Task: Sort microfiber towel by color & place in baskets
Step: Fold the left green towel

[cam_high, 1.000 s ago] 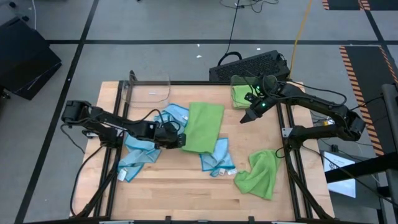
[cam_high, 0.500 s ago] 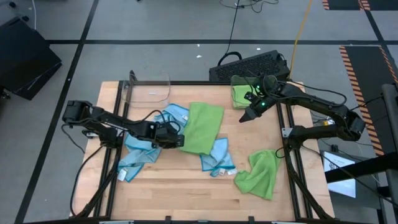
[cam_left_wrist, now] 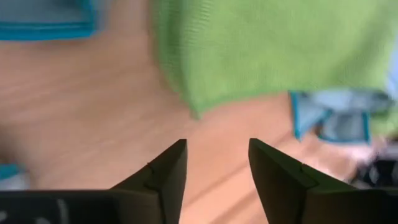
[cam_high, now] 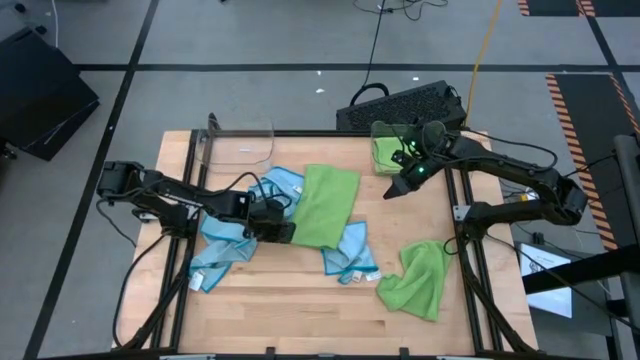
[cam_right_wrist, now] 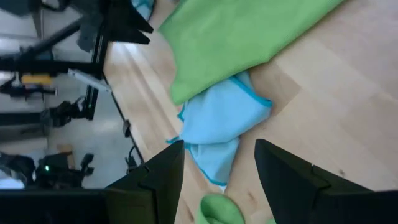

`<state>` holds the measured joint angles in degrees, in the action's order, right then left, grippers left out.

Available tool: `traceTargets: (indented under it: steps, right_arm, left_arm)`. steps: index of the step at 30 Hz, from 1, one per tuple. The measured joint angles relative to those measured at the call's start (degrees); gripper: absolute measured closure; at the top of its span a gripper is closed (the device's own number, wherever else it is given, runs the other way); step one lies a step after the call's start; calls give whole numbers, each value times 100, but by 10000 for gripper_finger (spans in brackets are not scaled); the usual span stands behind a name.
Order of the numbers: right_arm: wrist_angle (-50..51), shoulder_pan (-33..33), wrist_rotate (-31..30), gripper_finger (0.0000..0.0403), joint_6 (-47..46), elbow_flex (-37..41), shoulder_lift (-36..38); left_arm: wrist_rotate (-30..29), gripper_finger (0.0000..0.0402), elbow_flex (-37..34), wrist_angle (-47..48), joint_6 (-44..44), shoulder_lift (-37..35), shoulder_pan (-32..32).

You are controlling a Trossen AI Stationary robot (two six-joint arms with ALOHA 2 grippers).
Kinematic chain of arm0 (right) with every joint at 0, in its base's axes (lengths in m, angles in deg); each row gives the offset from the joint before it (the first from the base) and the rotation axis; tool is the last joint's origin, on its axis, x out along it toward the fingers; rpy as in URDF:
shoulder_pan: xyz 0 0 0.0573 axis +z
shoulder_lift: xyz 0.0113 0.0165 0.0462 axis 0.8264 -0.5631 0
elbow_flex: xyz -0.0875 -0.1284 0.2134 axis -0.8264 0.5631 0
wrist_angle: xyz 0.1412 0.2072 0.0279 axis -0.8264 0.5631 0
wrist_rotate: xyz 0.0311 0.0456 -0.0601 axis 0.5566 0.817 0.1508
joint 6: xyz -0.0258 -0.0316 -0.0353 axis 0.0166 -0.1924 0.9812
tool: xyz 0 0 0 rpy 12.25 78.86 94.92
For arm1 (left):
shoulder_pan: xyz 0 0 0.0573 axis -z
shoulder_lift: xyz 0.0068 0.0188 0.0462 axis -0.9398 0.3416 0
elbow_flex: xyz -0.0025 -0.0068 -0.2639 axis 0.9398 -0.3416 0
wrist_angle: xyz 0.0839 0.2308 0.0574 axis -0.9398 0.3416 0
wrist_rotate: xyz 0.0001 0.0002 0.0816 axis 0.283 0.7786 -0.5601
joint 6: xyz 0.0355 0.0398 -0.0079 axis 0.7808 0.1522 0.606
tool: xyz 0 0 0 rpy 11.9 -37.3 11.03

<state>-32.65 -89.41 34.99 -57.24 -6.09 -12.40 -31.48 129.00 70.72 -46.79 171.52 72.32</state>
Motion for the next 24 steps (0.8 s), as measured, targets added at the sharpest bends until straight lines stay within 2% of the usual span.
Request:
traceTargets:
  steps: [3, 8, 13, 17, 24]
  right_arm:
    - [-184, 323, -17, 213, 18, 0, 0]
    - [-927, 1142, -410, 213, 444, -2, -29]
    - [-1915, 2009, -1165, 213, 1373, -12, -247]
    - [-2486, 2628, -1727, 213, 2280, -8, -654]
    - [-3198, 3332, -2569, 213, 4009, 0, -1553]
  left_arm:
    - [152, 251, -11, 103, 575, -173, -46]
    - [77, 286, -10, -621, 1366, -404, -62]
    - [-670, 309, -4, -1441, 2195, -314, 70]
    - [-996, 305, 6, -1554, 2749, -148, 209]
    - [-1928, 266, 1, -774, 3129, -159, 310]
